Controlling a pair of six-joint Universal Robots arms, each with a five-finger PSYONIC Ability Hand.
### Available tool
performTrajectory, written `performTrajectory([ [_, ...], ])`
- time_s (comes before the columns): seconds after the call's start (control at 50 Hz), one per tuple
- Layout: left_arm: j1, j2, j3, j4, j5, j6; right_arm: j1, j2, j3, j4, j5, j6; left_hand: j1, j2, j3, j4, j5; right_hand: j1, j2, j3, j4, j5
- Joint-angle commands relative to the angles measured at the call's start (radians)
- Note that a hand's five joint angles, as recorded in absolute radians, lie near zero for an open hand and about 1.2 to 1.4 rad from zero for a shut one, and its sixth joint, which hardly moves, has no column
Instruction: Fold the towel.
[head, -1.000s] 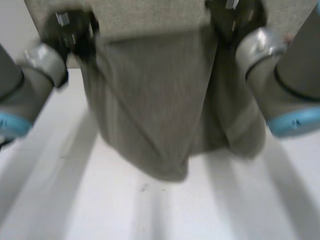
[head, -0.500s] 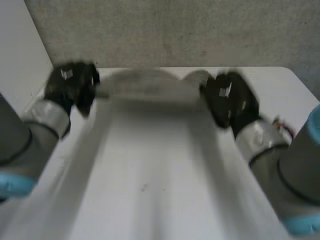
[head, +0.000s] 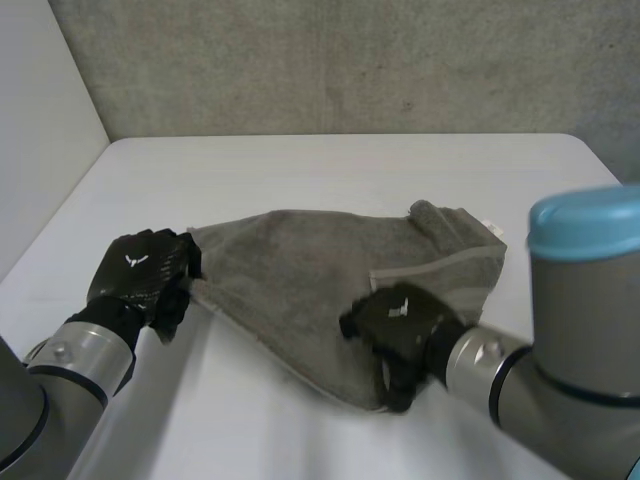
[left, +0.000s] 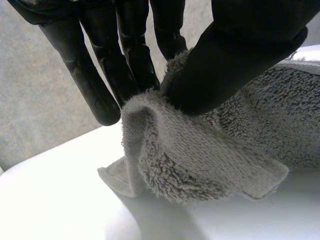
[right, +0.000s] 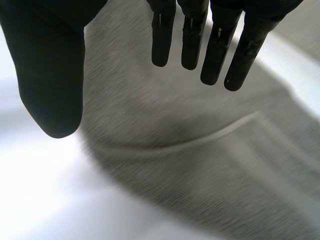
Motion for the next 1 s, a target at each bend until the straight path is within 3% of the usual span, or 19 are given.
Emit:
performTrajectory([
  [0.02, 0.001, 0.037, -0.022, 0.001, 0.01, 0.0, -0.07, -0.034, -0.106, -0.023, 0.019, -0.016, 0.221, 0.18, 0.182, 0.177, 0.195, 0.052, 0.002, 0.008, 0.013, 0.015],
  [0.12, 0.009, 0.049, -0.034, 0.001, 0.012, 0.0, -0.079, -0.011, -0.197, -0.029, 0.011, -0.03, 0.221, 0.18, 0.182, 0.177, 0.195, 0.072, 0.022, 0.028, 0.034, 0.035],
  [0.32, 0.008, 0.083, -0.057, 0.002, 0.012, 0.0, -0.073, 0.257, -0.427, -0.023, 0.011, -0.32, 0.221, 0.18, 0.182, 0.177, 0.195, 0.125, 0.075, 0.081, 0.086, 0.088],
  [0.54, 0.009, 0.081, -0.058, 0.005, 0.013, 0.0, -0.071, 0.508, -0.612, -0.024, -0.019, -0.426, 0.221, 0.18, 0.182, 0.177, 0.195, 0.192, 0.143, 0.149, 0.154, 0.155],
  [0.76, 0.011, 0.076, -0.071, 0.022, 0.024, 0.0, -0.073, 0.636, -0.678, -0.036, -0.026, -0.515, 0.221, 0.18, 0.182, 0.177, 0.195, 0.257, 0.207, 0.213, 0.219, 0.22],
  [1.0, 0.017, 0.078, -0.071, 0.022, 0.025, 0.0, -0.082, 0.659, -0.692, -0.036, -0.023, -0.515, 0.221, 0.18, 0.182, 0.177, 0.195, 0.351, 0.301, 0.307, 0.313, 0.314],
])
